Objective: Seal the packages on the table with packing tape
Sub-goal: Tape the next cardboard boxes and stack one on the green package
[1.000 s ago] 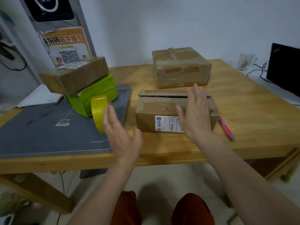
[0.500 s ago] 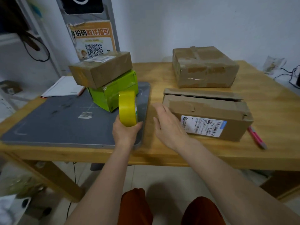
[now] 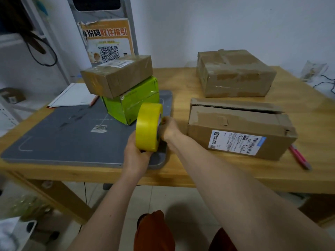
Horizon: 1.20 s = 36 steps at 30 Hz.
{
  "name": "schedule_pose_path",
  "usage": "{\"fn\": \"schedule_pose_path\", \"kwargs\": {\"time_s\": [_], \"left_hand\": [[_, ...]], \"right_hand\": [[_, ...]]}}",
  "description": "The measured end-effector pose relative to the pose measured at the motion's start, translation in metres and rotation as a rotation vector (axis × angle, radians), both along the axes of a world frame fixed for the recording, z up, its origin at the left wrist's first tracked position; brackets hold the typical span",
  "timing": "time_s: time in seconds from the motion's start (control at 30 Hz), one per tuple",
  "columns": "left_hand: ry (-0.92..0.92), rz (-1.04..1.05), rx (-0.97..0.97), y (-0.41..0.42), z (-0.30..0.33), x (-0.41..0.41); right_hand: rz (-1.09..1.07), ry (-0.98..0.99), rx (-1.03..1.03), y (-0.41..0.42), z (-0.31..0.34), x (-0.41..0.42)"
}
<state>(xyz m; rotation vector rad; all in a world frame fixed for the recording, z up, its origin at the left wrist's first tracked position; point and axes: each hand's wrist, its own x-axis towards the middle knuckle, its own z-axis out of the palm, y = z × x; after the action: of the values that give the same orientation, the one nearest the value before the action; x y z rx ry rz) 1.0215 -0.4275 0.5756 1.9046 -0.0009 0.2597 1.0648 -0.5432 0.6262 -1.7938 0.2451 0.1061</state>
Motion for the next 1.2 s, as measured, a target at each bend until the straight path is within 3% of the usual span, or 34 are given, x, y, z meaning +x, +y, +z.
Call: {"fn": "schedule_pose_path", "kwargs": {"time_s": [0.13, 0.23, 0.3, 0.4, 0.57, 0.73, 0.83, 0.93, 1.2], "left_hand": [[-0.058, -0.012, -0.243, 0.005, 0.026, -0.002], [-0.088, -0.121, -0.315, 0.006, 0.058, -0.004], [-0.019, -0.246, -0.417, -0.002, 0.076, -0.009], [0.128, -0.422, -0.783, -0.03, 0.092, -0.025], [0.33, -0.449, -1.211, -0.086, 0.102, -0.05], [0.358, -0.301, -1.274, -0.127, 0.099, -0.069], [0.352, -0.201, -1.148, -0.146, 0.096, -0.079], [0.327, -0.187, -1.053, -0.162, 0.094, -0.088], [0.488, -0.224, -1.172, -0.177, 0.087, -0.107]], "right_hand": [[0.059, -0.251, 0.113, -0.005, 0.03, -0.005], [0.085, -0.307, 0.096, -0.014, 0.064, -0.013], [0.033, -0.323, 0.19, -0.024, 0.077, -0.023], [-0.069, -0.369, 0.386, -0.044, 0.083, -0.045], [-0.201, -0.34, 0.683, -0.082, 0.081, -0.083], [-0.334, -0.364, 0.769, -0.116, 0.076, -0.11], [-0.397, -0.372, 0.699, -0.127, 0.068, -0.124], [-0.463, -0.356, 0.673, -0.136, 0.056, -0.135], [-0.564, -0.352, 0.57, -0.151, 0.041, -0.157]]}}
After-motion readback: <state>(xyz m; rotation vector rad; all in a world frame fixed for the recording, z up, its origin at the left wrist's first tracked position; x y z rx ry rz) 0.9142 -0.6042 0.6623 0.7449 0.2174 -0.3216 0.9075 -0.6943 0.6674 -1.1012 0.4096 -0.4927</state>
